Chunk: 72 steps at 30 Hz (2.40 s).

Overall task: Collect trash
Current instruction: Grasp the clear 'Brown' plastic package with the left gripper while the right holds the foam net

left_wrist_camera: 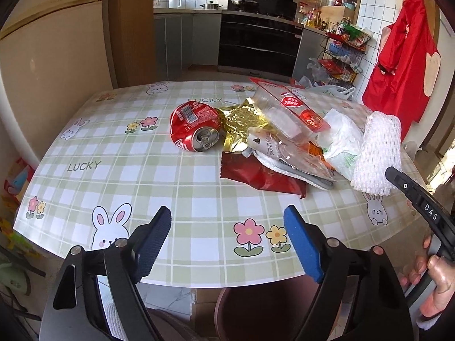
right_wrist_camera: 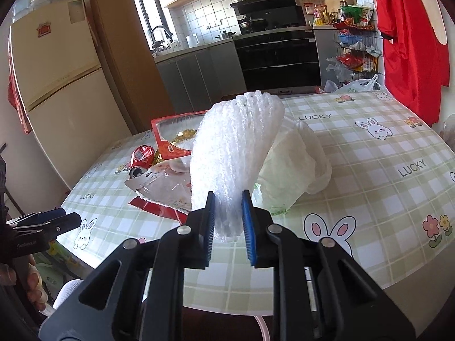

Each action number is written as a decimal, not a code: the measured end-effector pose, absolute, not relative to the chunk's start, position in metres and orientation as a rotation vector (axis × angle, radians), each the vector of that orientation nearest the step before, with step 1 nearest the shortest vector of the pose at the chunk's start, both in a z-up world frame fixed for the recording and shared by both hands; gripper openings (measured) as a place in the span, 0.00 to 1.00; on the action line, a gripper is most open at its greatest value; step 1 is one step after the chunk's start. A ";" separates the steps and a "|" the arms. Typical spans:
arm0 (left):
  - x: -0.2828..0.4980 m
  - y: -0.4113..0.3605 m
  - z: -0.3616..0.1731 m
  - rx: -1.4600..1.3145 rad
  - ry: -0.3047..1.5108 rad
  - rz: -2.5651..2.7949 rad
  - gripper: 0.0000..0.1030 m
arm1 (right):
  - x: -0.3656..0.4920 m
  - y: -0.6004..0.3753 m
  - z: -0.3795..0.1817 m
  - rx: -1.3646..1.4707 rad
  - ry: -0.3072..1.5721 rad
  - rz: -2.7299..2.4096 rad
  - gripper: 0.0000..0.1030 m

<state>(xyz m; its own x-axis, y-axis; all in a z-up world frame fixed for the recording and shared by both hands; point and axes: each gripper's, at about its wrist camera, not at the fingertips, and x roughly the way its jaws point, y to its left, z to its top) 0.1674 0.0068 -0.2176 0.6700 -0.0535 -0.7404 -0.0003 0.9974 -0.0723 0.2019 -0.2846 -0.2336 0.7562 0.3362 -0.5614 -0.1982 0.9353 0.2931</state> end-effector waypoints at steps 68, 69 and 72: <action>0.300 -0.031 -0.261 -0.478 0.925 -0.424 0.19 | 0.231 -0.283 -0.290 0.202 0.806 0.272 0.21; 0.301 -0.034 -0.261 -0.466 0.926 -0.435 0.19 | 0.231 -0.284 -0.291 0.203 0.807 0.272 0.21; 0.302 -0.044 -0.266 -0.435 0.941 -0.458 0.18 | 0.231 -0.286 -0.292 0.209 0.810 0.270 0.21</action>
<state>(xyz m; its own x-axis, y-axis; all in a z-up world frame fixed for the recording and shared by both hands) 0.3021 -0.0445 -0.2656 0.5089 -0.5497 -0.6625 0.1821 0.8209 -0.5413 0.2314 -0.2862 -0.2917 0.6581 0.3161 -0.6834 -0.1574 0.9453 0.2856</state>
